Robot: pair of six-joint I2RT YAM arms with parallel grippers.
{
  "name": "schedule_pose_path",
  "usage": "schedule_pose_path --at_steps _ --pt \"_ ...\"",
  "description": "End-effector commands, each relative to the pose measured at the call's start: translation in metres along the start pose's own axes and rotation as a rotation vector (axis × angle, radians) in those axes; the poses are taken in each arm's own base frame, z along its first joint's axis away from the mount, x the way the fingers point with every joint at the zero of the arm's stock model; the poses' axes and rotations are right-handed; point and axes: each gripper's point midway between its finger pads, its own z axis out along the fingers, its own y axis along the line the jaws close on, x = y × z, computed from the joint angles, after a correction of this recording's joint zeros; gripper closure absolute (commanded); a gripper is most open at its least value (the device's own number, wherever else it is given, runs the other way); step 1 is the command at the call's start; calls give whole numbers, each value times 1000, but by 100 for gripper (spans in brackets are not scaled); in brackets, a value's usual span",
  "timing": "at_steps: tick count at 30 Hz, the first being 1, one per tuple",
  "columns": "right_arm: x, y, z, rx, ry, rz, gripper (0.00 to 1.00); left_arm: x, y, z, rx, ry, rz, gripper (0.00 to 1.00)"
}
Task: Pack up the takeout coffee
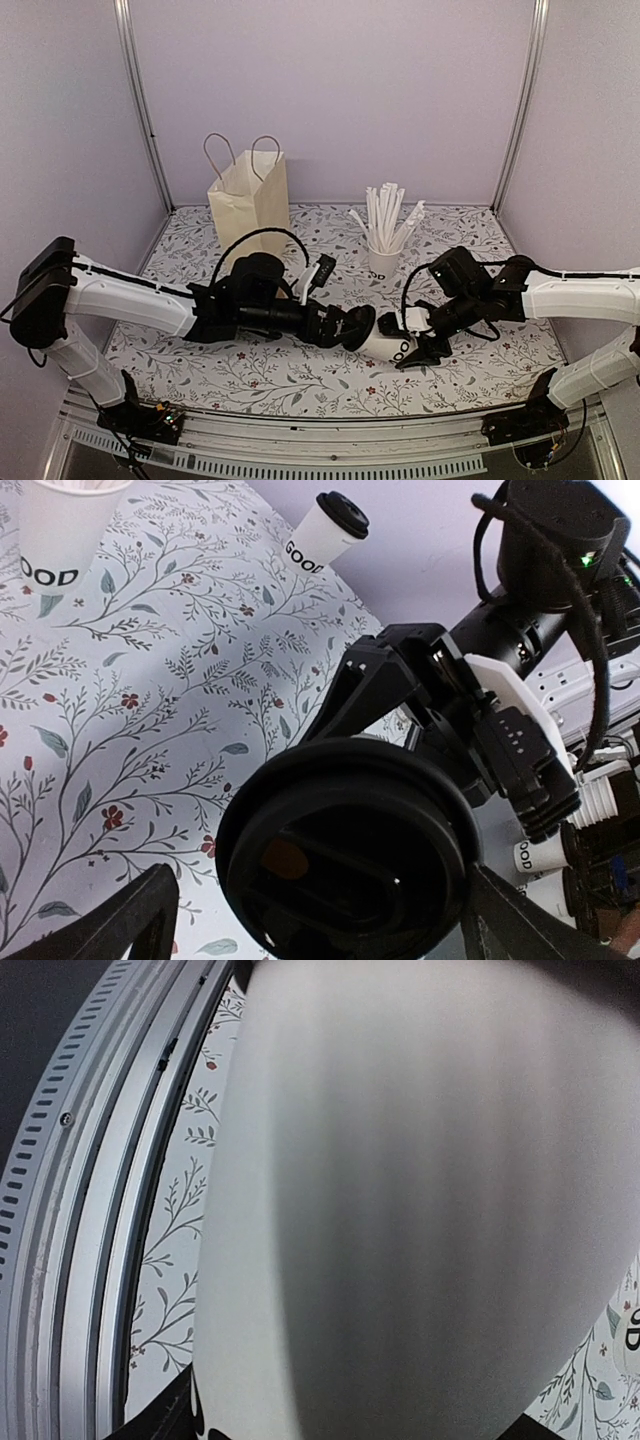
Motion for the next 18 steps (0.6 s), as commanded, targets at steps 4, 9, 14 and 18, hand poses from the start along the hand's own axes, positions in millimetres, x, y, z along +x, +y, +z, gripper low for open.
schedule_pose_path --at_steps 4,9,14,18 --pt "-10 -1 -4 12 -42 -23 30 -6 -9 6 60 4 0 8" --pt "-10 -5 -3 31 -37 -17 28 -8 -13 3 86 -1 4 20" --pt "-5 -14 -5 87 -24 6 9 -10 -10 -5 63 3 16 24" --pt "5 -25 -15 129 -31 54 1 -17 0 -20 -59 19 88 25"
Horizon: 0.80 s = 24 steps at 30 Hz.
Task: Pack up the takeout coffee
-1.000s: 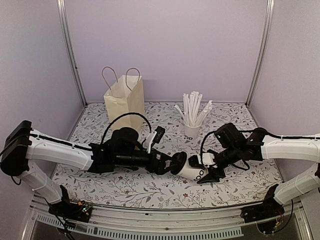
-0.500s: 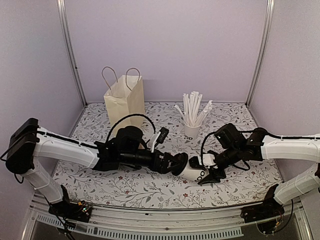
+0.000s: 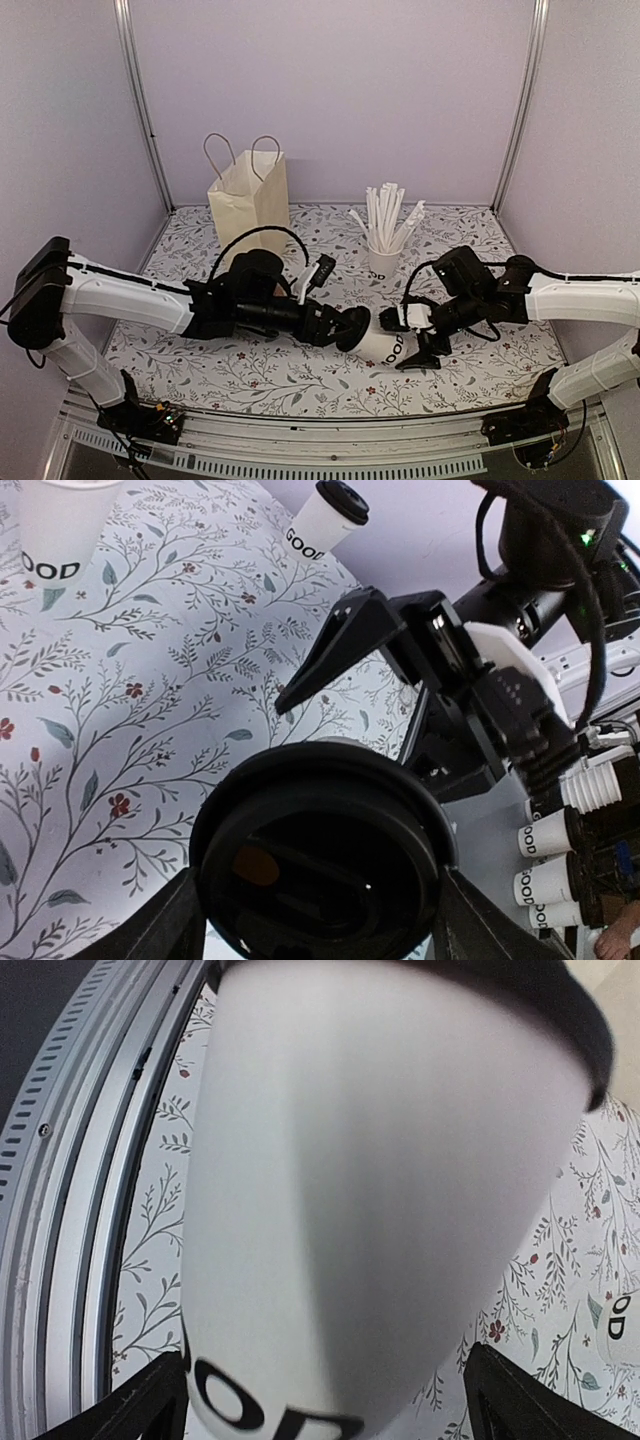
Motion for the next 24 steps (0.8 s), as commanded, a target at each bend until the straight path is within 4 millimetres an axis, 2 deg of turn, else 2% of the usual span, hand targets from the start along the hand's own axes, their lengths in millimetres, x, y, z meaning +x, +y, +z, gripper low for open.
schedule_pose_path --at_steps 1,5,10,15,20,24 --pt "4 -19 -15 82 -33 57 1 -14 8 -23 -137 18 94 25" --pt "6 -32 -32 102 -60 121 1 -6 26 -36 -281 121 155 26" --pt "0 -41 -52 148 -95 141 1 8 34 -33 -375 281 200 30" --pt "11 -32 -58 128 -44 184 1 20 33 -19 -464 407 254 29" --pt "16 -24 -69 148 -25 184 1 29 27 4 -460 481 291 26" --pt "11 -22 -76 148 -36 188 1 31 29 16 -490 522 317 18"
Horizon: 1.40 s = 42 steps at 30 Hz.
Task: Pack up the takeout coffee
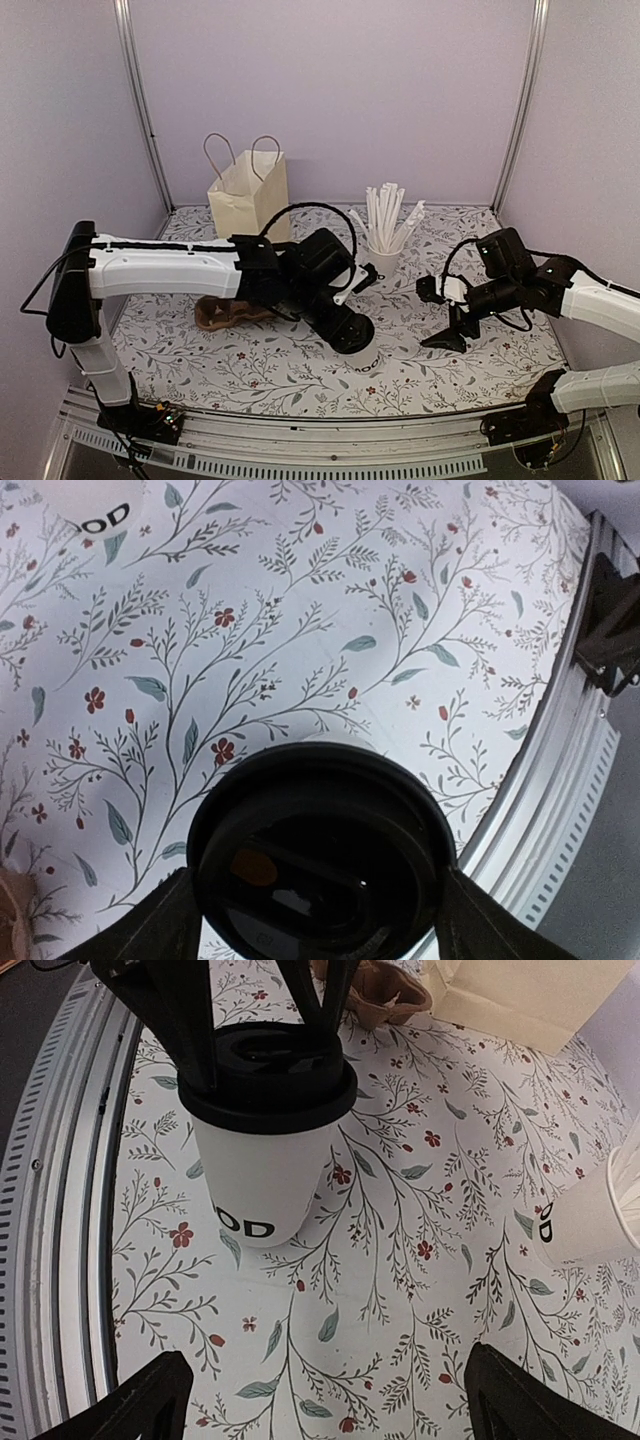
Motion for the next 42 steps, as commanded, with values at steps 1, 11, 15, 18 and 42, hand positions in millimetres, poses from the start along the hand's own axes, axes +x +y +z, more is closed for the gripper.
schedule_pose_path --at_steps 1,11,15,18,42 --pt "-3 3 -10 -5 2 24 1 16 0 10 -62 108 56 15" --pt "-17 7 -9 -87 -9 39 1 -18 -16 -15 -26 2 75 0" --pt "-33 3 -11 -118 -33 29 1 -39 -23 -40 3 -102 91 0" --pt "-47 2 -10 -156 -55 20 3 -44 -9 -58 -46 -197 108 0" --pt "-75 40 77 -321 190 -175 2 -16 157 -132 -203 -583 -21 1"
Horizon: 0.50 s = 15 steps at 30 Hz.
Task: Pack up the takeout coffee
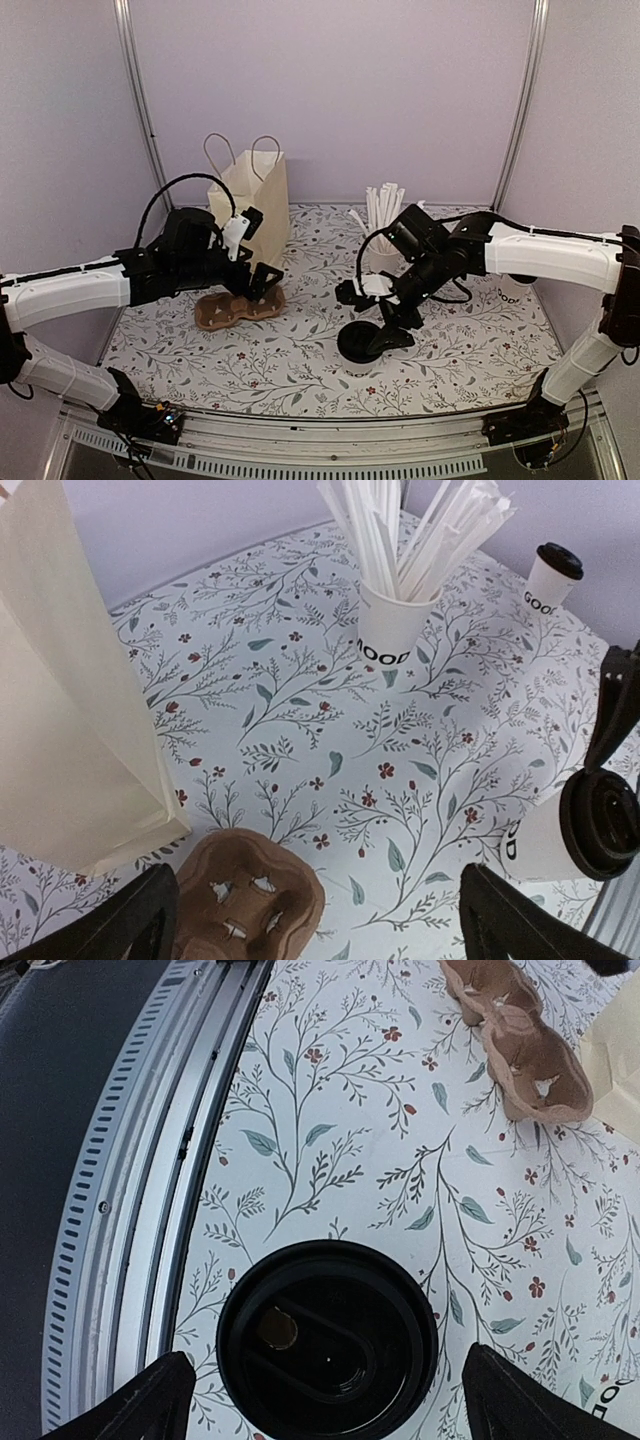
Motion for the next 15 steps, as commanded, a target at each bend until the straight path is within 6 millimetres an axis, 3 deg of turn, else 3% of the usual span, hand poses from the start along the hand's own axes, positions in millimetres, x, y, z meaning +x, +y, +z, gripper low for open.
schedule_pose_path --at_steps 1,12,15 --pt "14 3 10 6 106 -12 2 -27 -7 -4 47 -91 5 1" --pt "20 1 21 22 140 -10 4 -23 -8 -2 52 -71 10 1" --pt "22 0 22 32 148 -11 10 -21 -7 0 51 -65 5 1"
